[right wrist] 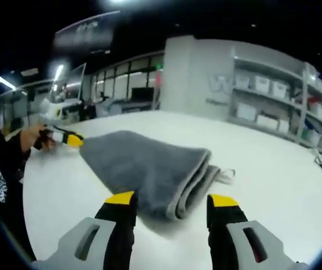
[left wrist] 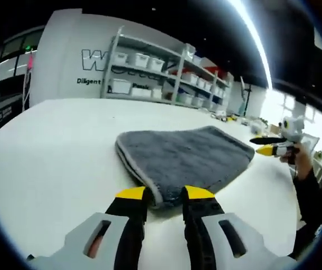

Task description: Open the folded towel by lifting each exposed corner and separating the folded layers until the towel lies flat within the target outline without major curled edges

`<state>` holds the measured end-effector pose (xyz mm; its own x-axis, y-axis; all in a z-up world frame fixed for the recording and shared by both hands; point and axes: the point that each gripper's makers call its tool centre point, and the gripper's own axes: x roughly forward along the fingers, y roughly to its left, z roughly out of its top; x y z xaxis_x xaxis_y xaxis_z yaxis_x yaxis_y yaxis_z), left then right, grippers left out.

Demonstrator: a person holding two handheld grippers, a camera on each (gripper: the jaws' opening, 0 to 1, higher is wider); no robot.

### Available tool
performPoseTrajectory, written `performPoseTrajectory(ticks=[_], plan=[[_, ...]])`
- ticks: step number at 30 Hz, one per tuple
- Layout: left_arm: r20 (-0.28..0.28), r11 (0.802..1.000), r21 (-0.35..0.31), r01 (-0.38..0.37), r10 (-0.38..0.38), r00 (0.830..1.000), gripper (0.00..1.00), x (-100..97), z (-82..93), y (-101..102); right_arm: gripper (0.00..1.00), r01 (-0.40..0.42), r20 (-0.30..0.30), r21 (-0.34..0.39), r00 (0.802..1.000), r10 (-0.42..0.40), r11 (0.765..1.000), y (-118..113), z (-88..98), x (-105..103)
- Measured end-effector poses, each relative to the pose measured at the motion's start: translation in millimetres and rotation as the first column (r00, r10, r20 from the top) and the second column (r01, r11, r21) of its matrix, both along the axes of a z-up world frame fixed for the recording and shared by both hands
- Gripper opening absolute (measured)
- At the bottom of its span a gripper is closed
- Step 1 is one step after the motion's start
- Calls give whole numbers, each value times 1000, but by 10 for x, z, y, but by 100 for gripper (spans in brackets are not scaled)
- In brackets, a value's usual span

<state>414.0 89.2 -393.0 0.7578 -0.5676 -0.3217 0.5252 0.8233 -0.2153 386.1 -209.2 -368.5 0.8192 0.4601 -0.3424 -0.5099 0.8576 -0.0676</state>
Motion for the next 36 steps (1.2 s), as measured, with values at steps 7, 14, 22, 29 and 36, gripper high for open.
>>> performPoseTrajectory(ticks=[7, 14, 22, 29, 36], plan=[[7, 999, 28, -20, 20, 1000, 16, 20, -24, 40, 46, 17, -8, 37, 1000, -16, 999, 23, 1, 28], [-3, 1000, 19, -21, 21, 1000, 20, 21, -54, 40, 42, 33, -37, 28, 999, -32, 999, 15, -86, 59], [71, 990, 133, -51, 42, 997, 19, 41, -26, 72, 36, 62, -34, 14, 998, -61, 998, -25, -121, 128], [35, 995, 97, -27, 24, 999, 15, 20, -57, 26, 26, 48, -38, -7, 998, -48, 999, -28, -194, 169], [55, 992, 121, -26, 19, 998, 12, 15, -40, 38, 11, 39, -35, -11, 999, -40, 999, -71, -213, 215]])
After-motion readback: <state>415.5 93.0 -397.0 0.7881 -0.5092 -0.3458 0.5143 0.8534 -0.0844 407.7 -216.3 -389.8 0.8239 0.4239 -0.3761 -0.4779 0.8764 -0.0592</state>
